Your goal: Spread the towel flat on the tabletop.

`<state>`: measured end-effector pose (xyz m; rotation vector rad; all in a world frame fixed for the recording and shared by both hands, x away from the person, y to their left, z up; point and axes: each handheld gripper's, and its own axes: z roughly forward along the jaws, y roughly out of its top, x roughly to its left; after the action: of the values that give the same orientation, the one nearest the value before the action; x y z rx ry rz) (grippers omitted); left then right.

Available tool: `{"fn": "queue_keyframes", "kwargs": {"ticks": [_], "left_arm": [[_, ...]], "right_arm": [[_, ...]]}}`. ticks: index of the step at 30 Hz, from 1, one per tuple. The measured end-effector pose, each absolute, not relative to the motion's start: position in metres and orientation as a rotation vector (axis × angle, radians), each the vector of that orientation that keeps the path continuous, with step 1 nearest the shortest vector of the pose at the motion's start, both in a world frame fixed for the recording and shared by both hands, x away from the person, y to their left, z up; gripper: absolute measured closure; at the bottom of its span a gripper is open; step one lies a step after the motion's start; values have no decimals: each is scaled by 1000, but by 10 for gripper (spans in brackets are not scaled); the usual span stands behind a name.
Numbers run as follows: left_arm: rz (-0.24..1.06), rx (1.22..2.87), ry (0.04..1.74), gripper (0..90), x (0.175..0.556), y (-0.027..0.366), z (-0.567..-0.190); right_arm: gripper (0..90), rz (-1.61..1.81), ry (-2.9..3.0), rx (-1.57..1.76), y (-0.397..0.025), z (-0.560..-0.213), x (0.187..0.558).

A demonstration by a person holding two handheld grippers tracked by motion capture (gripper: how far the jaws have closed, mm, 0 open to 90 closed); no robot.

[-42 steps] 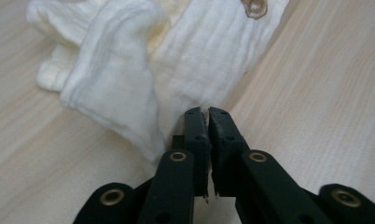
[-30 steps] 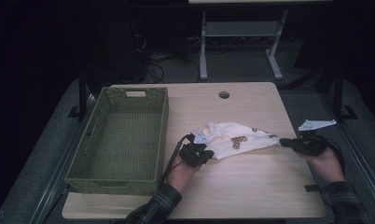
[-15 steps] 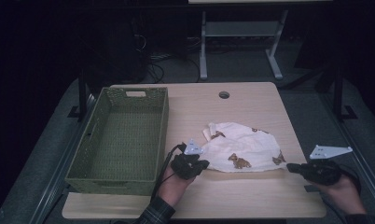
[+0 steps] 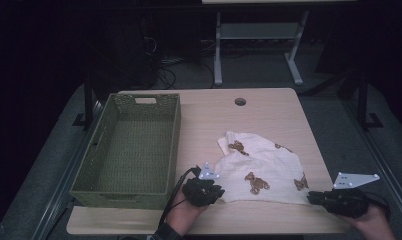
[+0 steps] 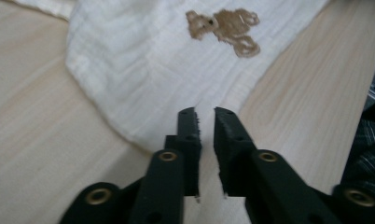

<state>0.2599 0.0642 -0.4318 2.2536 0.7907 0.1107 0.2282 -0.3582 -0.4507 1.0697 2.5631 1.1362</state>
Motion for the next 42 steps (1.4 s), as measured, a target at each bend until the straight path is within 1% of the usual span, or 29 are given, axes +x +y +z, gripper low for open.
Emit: {"fn": "queue_keyframes", "kwargs": {"ticks": [2, 5, 9, 11, 18, 24, 27, 32, 35, 39, 41, 42], "left_arm": [[133, 2243, 797, 690, 264, 62, -430], [157, 2223, 808, 650, 274, 59, -428], [211, 2205, 830, 650, 293, 54, -426], [242, 2195, 844, 650, 302, 52, -427], [280, 2159, 918, 669, 337, 51, -428], [306, 2151, 962, 668, 367, 47, -433], [342, 2174, 977, 659, 383, 44, -440], [364, 2205, 1005, 647, 407, 38, -449], [364, 2212, 1033, 625, 420, 35, -454], [367, 2223, 1047, 613, 433, 31, -461], [358, 2218, 1057, 636, 437, 30, -464], [345, 2213, 1047, 690, 439, 28, -465]], "right_arm": [[708, 1158, 2549, 1067, -357, -447, 233], [670, 1158, 2536, 1052, -353, -445, 244], [638, 1133, 2503, 1046, -345, -442, 263], [639, 1126, 2501, 1035, -342, -441, 271], [653, 1129, 2484, 1023, -328, -438, 306], [663, 1122, 2471, 1033, -318, -435, 345], [672, 1119, 2454, 1045, -312, -436, 368], [675, 1089, 2447, 1089, -306, -445, 403], [674, 1080, 2451, 1114, -304, -449, 416], [675, 1086, 2454, 1128, -300, -453, 422], [675, 1069, 2467, 1123, -298, -456, 422], [675, 1058, 2475, 1117, -298, -456, 422]]}}
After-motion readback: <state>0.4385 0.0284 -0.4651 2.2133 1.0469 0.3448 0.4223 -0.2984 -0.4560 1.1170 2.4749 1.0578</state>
